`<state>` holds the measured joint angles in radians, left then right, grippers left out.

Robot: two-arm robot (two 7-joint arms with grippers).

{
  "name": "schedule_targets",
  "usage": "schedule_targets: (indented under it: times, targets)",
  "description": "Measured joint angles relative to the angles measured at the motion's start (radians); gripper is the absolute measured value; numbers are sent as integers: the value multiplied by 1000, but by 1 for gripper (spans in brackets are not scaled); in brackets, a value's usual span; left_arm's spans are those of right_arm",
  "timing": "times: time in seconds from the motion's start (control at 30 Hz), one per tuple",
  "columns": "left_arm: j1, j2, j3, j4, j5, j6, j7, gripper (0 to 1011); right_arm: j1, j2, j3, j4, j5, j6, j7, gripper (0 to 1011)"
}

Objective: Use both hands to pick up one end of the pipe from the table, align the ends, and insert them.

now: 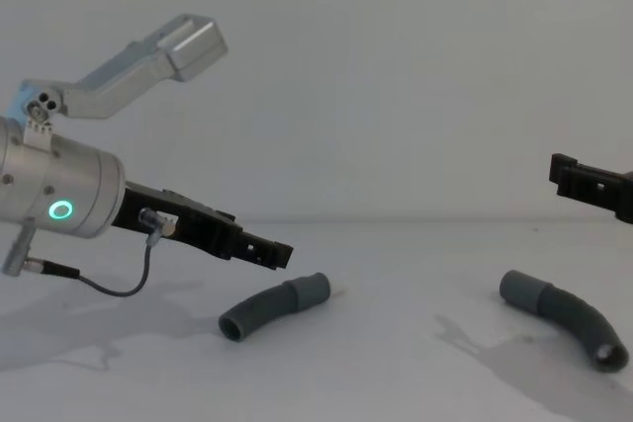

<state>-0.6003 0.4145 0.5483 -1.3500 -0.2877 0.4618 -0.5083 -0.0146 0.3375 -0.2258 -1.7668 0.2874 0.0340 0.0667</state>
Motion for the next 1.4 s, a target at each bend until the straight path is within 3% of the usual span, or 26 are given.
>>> schedule_targets:
  times: [0.7, 1.4]
  targets:
    - [-71, -46, 46, 134, 1, -1, -41, 1001, 0, 0, 0, 0, 0, 0, 0, 1001]
    - [-102, -90, 72, 213, 31, -8, -57, 1001, 0, 0, 0, 0, 0, 0, 0, 1001]
